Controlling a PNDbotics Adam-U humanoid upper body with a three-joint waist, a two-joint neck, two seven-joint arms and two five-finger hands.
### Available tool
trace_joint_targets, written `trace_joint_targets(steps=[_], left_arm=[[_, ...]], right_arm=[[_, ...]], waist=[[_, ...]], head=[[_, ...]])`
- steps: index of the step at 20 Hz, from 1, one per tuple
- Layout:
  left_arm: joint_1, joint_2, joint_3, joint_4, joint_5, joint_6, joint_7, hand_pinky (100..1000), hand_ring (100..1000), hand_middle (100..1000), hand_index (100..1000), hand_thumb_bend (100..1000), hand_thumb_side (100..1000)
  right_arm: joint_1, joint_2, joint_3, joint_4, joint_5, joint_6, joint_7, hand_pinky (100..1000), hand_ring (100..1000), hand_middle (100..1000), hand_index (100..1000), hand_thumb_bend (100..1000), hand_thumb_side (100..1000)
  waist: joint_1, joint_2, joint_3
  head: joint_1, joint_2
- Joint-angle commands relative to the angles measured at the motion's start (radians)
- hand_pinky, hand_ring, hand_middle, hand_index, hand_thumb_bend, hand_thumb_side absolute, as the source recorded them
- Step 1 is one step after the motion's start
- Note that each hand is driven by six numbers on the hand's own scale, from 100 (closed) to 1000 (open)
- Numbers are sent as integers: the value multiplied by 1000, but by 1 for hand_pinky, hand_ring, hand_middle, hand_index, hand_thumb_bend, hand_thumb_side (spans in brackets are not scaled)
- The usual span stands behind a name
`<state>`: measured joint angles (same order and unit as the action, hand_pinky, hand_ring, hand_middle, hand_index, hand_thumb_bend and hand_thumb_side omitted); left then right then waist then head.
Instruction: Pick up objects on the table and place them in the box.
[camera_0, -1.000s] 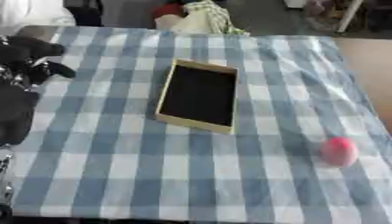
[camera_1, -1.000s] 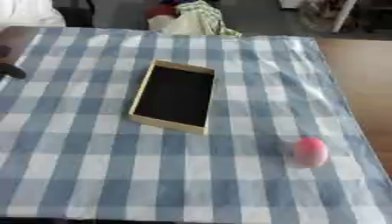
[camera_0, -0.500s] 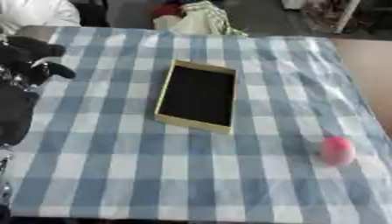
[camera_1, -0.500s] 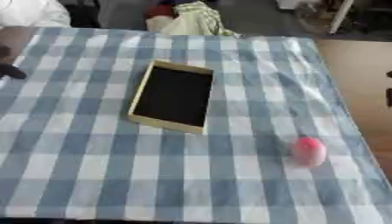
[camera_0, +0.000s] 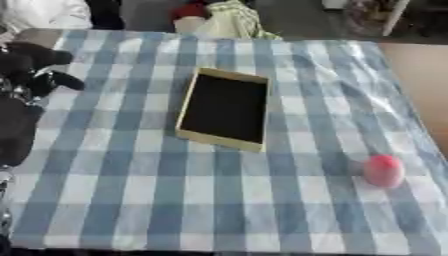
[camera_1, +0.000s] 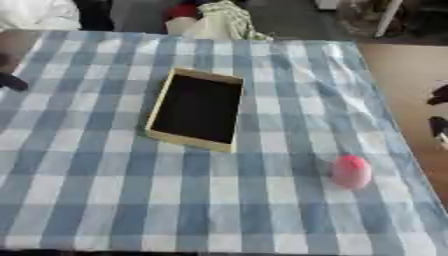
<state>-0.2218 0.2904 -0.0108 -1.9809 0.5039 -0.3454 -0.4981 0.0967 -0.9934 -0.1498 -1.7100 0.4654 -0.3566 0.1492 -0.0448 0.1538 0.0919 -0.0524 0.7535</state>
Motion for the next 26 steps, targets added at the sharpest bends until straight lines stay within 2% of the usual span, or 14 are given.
trace_joint_targets(steps=[1, 11, 20, 23, 26], left_arm=[[-8, 21, -2, -19, 0, 1, -5, 678, 812, 721, 754, 100, 594], [-11, 17, -6, -19, 1, 5, -11, 679, 815, 722, 754, 100, 594], [-13, 15, -12, -19, 8, 8, -18, 679, 817, 723, 754, 100, 594], [-13, 14, -13, -19, 8, 10, -20, 679, 817, 723, 754, 100, 594], [-13, 13, -13, -19, 9, 11, -21, 679, 818, 723, 754, 100, 594]], right_arm=[[-23, -59, 17, 10, -19, -6, 31, 869, 852, 834, 824, 100, 909], [-59, -74, 80, 35, -100, -8, 114, 854, 849, 838, 823, 100, 949], [-144, -79, 147, 24, -131, -9, 163, 849, 849, 843, 844, 100, 944], [-152, -69, 159, 28, -144, 2, 179, 839, 843, 846, 875, 100, 913], [-156, -58, 166, 30, -171, 13, 212, 836, 843, 848, 891, 100, 823]], waist=[[0, -12, 3], [1, -12, 12], [3, -14, 22], [2, -13, 23], [2, -14, 24]], head=[[-5, 3], [-11, 3], [-25, 6], [-26, 7], [-26, 7]])
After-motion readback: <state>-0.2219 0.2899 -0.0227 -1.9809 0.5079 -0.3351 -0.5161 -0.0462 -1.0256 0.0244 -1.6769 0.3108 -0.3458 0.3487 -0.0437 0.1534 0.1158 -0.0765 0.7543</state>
